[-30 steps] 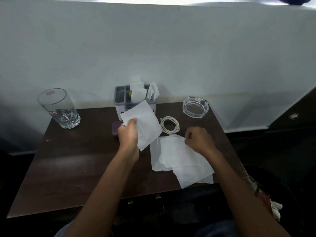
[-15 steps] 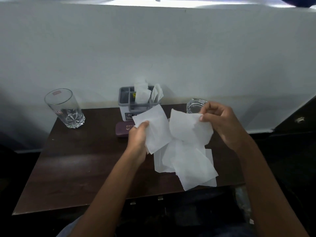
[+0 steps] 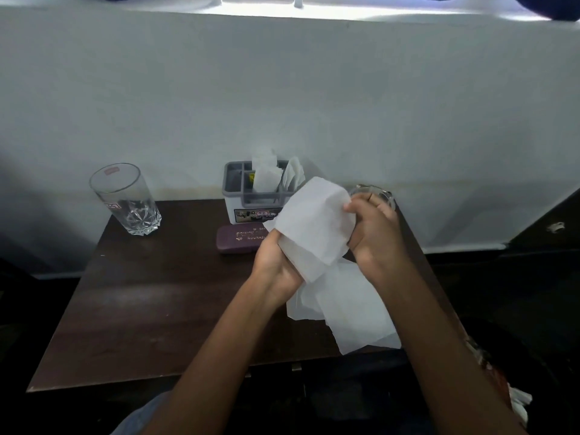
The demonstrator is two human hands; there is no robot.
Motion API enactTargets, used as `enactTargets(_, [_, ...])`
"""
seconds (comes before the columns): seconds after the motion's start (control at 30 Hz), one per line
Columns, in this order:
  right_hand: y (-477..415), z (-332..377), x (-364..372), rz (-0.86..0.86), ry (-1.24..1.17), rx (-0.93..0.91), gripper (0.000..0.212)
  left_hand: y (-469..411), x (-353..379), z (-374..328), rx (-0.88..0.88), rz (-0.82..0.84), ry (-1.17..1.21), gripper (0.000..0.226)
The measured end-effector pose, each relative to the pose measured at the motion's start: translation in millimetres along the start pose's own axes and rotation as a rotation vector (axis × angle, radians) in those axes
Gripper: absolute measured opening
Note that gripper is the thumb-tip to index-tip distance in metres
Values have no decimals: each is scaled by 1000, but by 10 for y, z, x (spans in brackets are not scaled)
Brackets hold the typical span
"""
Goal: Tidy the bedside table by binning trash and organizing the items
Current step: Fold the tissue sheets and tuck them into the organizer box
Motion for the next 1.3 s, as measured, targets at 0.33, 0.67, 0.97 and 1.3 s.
enactTargets(0.33, [-18, -414, -117, -155, 24, 96, 29, -48, -10, -62, 97, 38, 81, 69])
enactTargets(0.67, [-47, -237, -176, -120, 249, 38, 22, -15, -171, -138, 123, -130, -70, 37])
enactTargets(0.97, [-197, -468, -40, 144, 1252, -53, 18, 126, -457, -730, 321, -276, -125, 28])
enactTargets(1.3, [-52, -789, 321, 179, 1691, -299, 13, 109, -444, -688, 247, -216, -91, 38])
Point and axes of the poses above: each hand's wrist, its own y-axis away from the middle knuckle, its own x-axis out of the palm, z = x × y, the point moved 10 cm from there along -y, towards the middle knuckle, and after that the axes turned 11 degrees about z, right-handed, at the moved point
